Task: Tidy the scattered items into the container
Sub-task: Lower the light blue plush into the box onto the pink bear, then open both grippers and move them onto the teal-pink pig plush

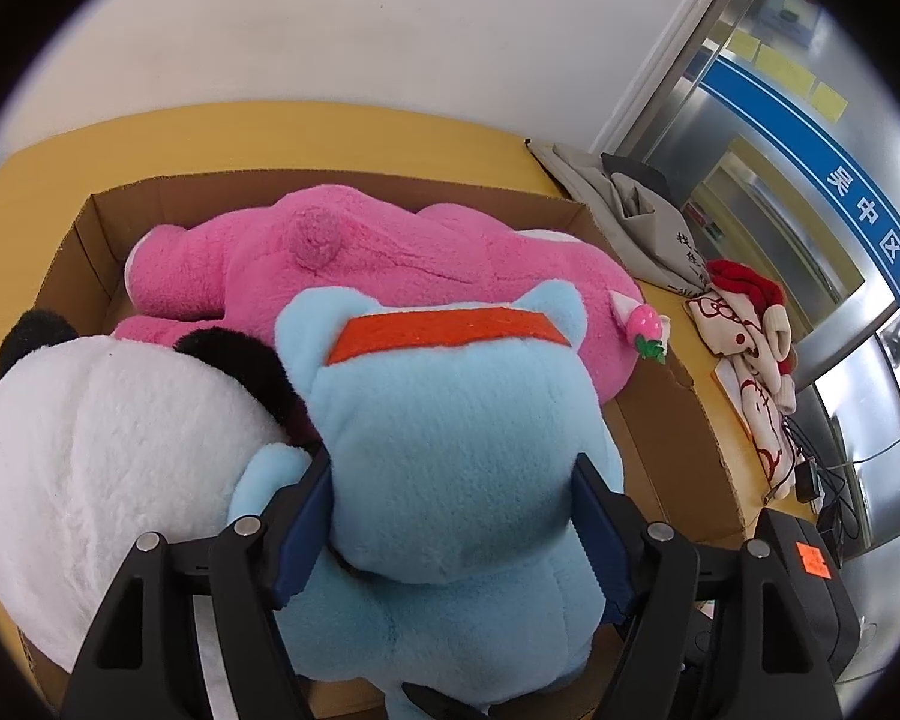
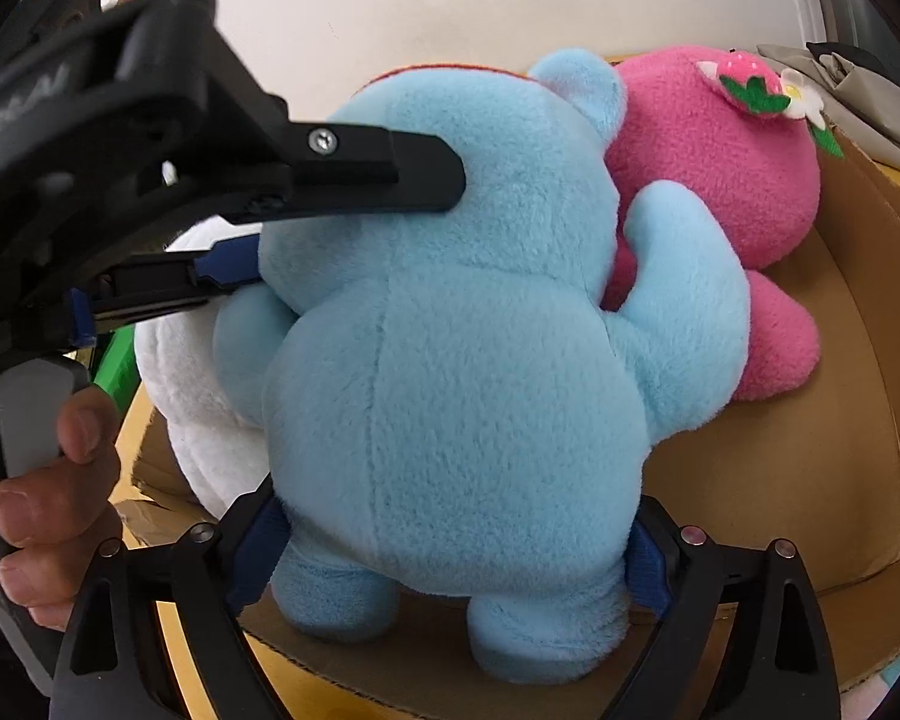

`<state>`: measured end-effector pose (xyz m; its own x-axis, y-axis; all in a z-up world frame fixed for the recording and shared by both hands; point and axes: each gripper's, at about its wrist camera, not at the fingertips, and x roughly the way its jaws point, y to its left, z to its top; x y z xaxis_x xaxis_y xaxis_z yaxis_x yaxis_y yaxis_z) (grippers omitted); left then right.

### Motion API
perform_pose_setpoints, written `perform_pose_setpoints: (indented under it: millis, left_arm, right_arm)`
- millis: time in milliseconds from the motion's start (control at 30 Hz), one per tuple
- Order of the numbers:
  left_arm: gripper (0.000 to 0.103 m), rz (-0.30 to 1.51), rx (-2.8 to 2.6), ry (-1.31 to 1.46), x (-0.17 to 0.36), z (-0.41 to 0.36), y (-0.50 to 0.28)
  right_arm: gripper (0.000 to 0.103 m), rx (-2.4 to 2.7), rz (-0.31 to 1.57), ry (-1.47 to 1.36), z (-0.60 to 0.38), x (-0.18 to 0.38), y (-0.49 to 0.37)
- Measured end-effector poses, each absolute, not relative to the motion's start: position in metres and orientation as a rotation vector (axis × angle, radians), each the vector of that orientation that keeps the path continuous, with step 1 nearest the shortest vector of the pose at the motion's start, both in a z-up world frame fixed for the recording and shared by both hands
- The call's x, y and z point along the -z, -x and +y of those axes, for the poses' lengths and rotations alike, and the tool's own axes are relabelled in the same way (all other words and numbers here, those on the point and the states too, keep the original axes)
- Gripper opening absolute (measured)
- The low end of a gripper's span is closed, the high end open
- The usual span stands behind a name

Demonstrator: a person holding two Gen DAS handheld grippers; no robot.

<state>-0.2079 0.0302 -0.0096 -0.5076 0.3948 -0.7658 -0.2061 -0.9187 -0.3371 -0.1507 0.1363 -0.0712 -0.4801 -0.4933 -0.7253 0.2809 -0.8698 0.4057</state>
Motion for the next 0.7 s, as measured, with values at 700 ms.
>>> perform_pose_setpoints:
  millis: [700]
  left_arm:
    - [0.08, -0.326, -2.753, 0.889, -0.113, -0.018, 0.058]
  right_arm:
    - [0.103, 2.533, -0.214, -0.968, 0.171, -0.013, 0.069]
